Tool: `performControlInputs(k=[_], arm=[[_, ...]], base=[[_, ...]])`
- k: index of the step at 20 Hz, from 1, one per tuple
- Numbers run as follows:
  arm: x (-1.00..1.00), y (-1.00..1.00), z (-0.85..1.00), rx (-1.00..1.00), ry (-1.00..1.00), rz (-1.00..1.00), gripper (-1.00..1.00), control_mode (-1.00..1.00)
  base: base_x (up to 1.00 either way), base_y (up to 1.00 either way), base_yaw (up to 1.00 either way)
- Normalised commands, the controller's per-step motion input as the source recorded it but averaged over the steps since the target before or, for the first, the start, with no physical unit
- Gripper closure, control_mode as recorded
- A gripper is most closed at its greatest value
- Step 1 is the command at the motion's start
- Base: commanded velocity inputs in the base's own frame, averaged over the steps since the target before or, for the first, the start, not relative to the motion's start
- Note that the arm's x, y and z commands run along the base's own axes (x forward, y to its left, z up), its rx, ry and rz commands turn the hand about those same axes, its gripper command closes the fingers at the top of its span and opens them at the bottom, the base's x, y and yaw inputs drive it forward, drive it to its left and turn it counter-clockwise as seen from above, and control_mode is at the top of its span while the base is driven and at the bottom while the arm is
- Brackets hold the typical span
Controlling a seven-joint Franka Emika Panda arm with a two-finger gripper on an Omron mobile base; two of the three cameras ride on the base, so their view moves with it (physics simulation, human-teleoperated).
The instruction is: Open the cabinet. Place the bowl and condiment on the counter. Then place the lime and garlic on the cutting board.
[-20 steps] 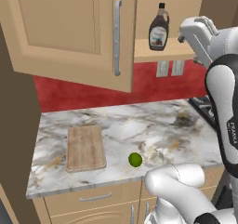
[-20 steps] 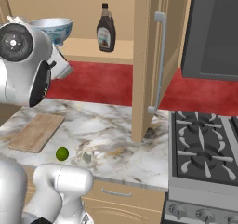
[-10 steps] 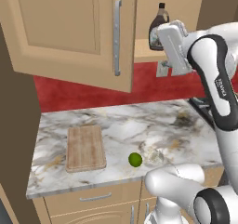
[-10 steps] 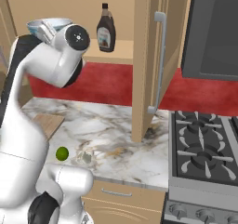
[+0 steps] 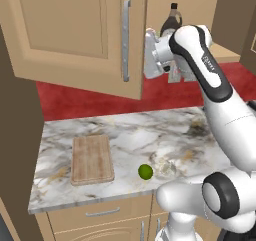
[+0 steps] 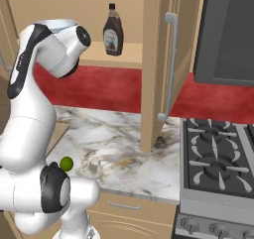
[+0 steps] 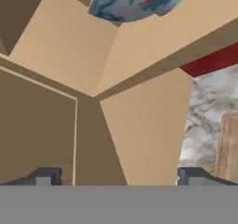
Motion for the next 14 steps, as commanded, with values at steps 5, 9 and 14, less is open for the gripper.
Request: performControlInputs(k=[5, 9, 14], arm=[[-0.84, 1.00, 0.00, -0.24, -0.05, 0.38, -1.00, -1.00], [-1.00, 1.00, 0.00, -0.37, -0.16, 0.31, -1.00, -1.00], [-0.69, 1.00, 0.00, -0.34, -0.22, 0.07, -1.00, -1.00]], base=[[0.00, 0.00, 0.00], [0.00, 0.00, 0.00], [0.00, 0.00, 0.00]])
